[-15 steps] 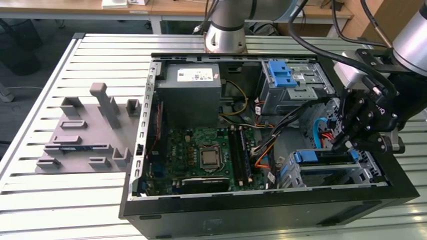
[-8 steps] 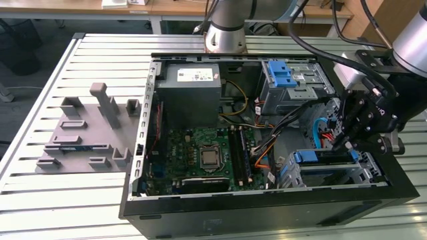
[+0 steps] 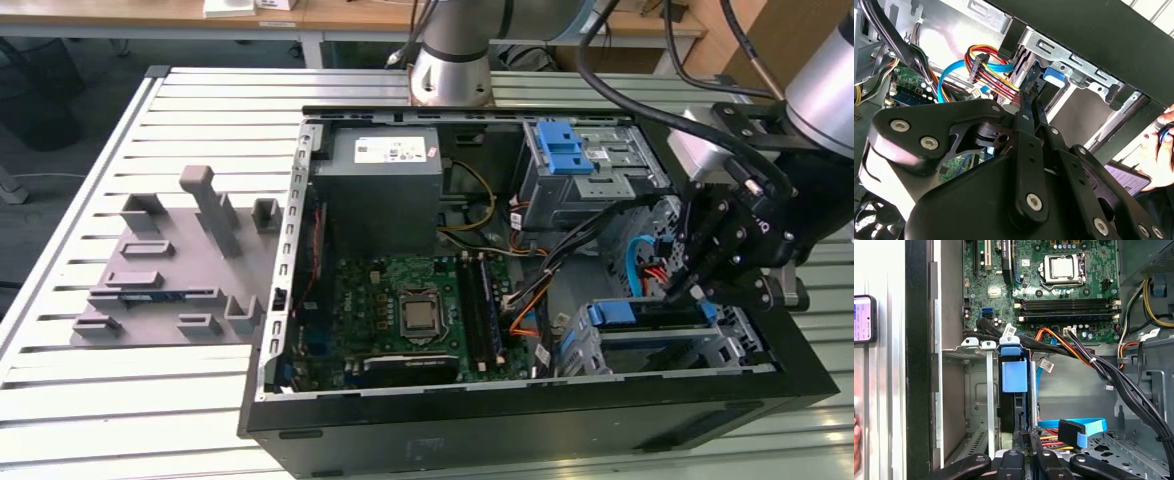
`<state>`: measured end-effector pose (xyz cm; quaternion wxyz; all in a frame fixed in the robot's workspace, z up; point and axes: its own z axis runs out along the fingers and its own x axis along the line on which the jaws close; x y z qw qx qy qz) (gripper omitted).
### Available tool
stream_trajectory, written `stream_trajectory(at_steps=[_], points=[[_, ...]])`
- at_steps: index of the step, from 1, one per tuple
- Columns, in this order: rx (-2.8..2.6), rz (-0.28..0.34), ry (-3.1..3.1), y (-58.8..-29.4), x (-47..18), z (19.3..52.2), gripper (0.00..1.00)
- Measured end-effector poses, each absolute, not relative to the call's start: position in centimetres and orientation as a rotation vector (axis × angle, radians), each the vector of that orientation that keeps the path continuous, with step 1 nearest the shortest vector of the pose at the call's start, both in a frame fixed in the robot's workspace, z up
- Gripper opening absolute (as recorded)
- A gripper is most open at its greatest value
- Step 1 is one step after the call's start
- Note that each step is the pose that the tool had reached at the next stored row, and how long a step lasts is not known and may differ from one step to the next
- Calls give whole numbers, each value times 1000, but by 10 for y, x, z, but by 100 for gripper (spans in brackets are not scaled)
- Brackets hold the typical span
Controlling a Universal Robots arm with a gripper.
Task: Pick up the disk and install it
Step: 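Insert the first disk wire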
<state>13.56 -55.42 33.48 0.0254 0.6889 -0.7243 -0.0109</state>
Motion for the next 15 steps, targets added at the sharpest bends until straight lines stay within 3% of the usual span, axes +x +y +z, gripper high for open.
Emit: stream_trajectory(at_steps=[15], points=[[2130, -36, -2239, -555, 137, 333, 16]])
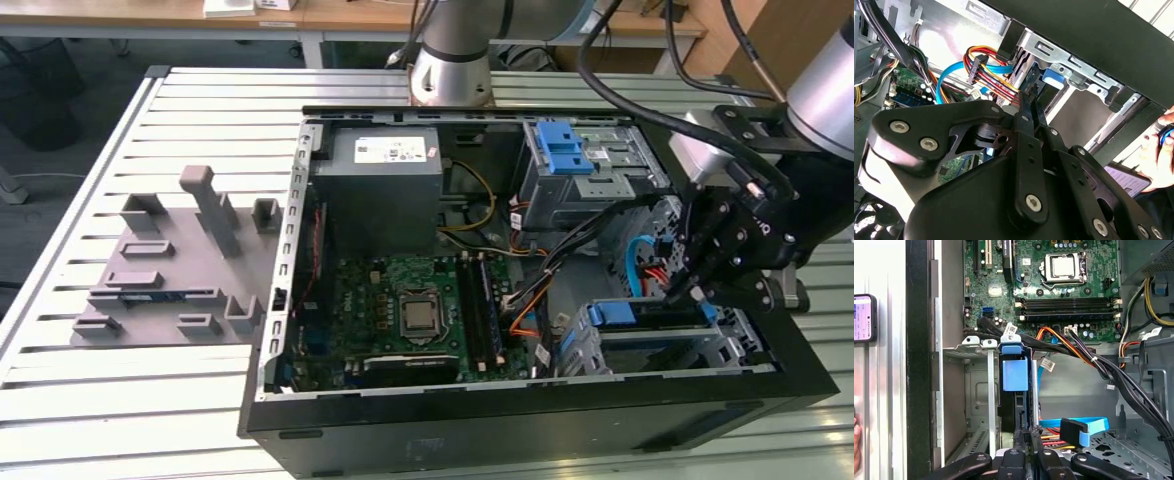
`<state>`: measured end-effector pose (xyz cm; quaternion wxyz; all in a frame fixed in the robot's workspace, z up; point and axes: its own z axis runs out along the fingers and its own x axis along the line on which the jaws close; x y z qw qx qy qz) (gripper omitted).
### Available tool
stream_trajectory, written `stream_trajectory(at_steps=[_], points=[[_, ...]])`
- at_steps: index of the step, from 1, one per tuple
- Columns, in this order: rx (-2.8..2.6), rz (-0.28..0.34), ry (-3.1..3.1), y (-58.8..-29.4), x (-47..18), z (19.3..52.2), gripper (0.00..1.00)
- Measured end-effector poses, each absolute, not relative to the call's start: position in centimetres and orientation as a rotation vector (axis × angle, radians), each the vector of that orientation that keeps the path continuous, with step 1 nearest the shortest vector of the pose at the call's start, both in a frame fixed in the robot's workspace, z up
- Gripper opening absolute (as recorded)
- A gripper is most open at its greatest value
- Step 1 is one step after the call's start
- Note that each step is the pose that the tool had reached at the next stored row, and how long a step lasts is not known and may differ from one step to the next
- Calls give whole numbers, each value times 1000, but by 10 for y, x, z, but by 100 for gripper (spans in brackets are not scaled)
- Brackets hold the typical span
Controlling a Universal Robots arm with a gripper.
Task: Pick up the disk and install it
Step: 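Insert the first disk wire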
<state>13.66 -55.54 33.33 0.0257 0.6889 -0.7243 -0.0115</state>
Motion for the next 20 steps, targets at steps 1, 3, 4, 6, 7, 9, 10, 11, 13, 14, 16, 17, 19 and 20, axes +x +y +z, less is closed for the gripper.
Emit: stream_trajectory(at_steps=[1, 3, 4, 6, 7, 9, 10, 11, 13, 14, 16, 17, 19, 20], points=[[2130, -36, -2239, -555, 137, 334, 16], [2130, -36, -2239, -555, 137, 335, 16], [2130, -36, -2239, -555, 137, 335, 16], [2130, -36, -2239, -555, 137, 336, 16], [2130, -36, -2239, -555, 137, 336, 16], [2129, -36, -2239, -556, 137, 335, 16], [2129, -36, -2239, -556, 137, 335, 16], [2128, -36, -2239, -556, 137, 335, 16], [2128, -38, -2239, -556, 137, 335, 16], [2128, -39, -2239, -556, 137, 335, 16], [2128, -42, -2240, -556, 137, 334, 16], [2128, -44, -2240, -556, 137, 334, 16], [2129, -46, -2241, -556, 138, 334, 16], [2129, -47, -2241, -556, 138, 334, 16]])
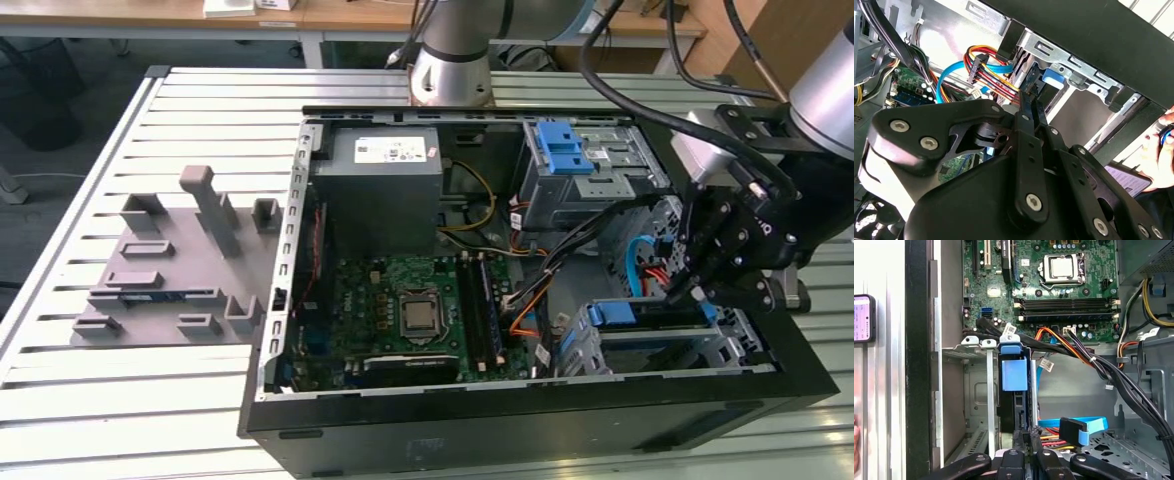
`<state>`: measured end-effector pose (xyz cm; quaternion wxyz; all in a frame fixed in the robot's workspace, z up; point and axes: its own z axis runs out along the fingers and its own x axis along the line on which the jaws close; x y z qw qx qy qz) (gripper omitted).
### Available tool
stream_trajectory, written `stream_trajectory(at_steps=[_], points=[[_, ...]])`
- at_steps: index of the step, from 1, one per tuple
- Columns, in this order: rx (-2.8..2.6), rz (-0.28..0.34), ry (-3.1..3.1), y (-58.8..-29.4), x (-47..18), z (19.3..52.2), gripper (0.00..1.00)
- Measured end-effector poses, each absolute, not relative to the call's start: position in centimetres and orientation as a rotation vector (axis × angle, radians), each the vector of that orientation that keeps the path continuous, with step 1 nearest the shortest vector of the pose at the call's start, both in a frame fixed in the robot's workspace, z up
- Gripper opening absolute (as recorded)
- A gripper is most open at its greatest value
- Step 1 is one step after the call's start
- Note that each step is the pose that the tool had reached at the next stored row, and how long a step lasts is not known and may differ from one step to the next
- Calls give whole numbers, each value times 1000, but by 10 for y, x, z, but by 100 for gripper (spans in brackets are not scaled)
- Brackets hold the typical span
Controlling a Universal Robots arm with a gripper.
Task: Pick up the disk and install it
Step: 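Insert the first disk wire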
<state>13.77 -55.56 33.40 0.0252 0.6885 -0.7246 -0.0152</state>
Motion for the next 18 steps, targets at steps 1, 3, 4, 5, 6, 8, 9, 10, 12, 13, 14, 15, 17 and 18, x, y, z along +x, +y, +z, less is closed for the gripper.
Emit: stream_trajectory(at_steps=[1, 3, 4, 5, 6, 8, 9, 10, 12, 13, 14, 15, 17, 18], points=[[2129, -47, -2241, -556, 138, 334, 16], [2129, -47, -2241, -556, 138, 333, 16], [2129, -47, -2241, -556, 138, 333, 16], [2129, -47, -2241, -556, 138, 333, 16], [2129, -47, -2241, -556, 138, 333, 16], [2129, -47, -2241, -556, 138, 332, 16], [2129, -47, -2240, -556, 138, 331, 16], [2129, -48, -2240, -556, 138, 331, 16], [2128, -48, -2240, -556, 138, 330, 16], [2128, -48, -2240, -556, 138, 330, 16], [2128, -48, -2240, -556, 138, 330, 16], [2128, -48, -2240, -556, 138, 330, 16], [2128, -48, -2240, -556, 138, 330, 16], [2128, -48, -2240, -556, 138, 330, 16]])
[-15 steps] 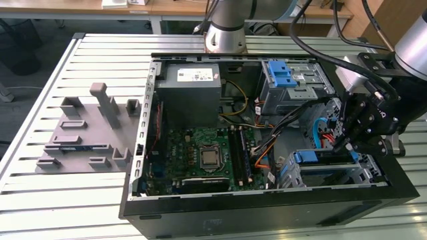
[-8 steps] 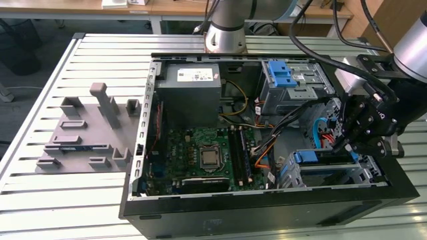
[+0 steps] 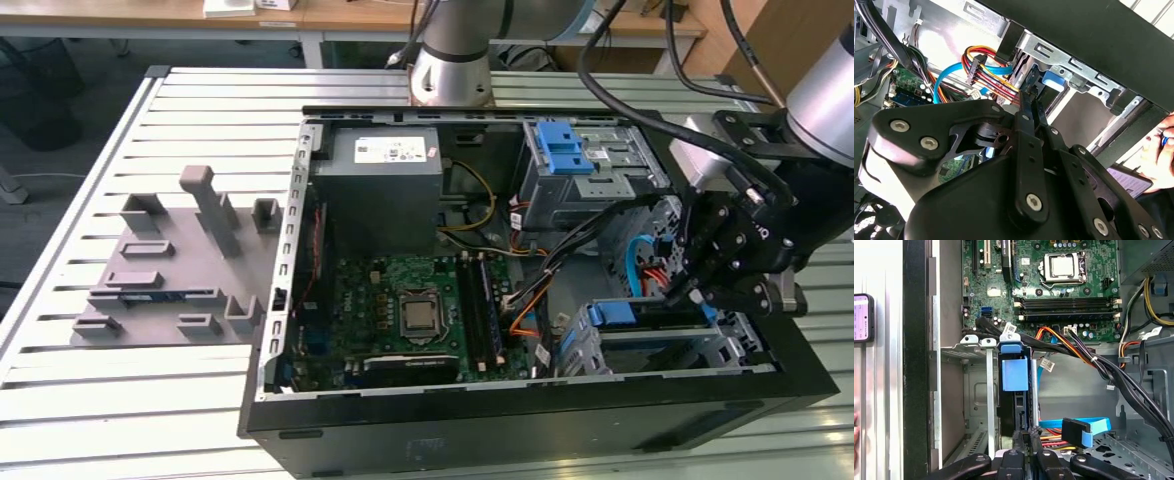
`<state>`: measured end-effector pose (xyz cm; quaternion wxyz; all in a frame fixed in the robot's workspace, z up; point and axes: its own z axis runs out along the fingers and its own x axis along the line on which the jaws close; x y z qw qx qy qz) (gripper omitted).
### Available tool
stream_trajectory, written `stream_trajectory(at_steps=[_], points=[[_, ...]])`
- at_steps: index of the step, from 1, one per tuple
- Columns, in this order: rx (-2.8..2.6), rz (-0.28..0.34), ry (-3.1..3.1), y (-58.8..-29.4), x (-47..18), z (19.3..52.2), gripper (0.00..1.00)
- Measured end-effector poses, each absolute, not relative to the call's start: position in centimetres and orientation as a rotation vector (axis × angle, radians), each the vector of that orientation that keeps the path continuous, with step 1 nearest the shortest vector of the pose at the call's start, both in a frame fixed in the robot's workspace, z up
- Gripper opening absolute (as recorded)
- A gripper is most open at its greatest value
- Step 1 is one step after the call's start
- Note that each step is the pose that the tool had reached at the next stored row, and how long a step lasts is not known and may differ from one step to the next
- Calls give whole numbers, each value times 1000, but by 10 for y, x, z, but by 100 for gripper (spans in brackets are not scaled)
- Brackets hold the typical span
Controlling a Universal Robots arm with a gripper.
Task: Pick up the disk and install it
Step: 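Insert the first disk wire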
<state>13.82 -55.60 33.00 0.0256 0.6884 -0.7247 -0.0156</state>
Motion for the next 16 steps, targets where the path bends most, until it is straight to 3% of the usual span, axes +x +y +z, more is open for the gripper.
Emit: stream_trajectory(at_steps=[3, 4, 12, 14, 16], points=[[2128, -49, -2240, -556, 138, 330, 17], [2128, -48, -2240, -556, 138, 331, 24], [2128, -49, -2240, -556, 138, 342, 24], [2128, -49, -2240, -556, 138, 342, 22], [2128, -49, -2240, -556, 138, 342, 11]])
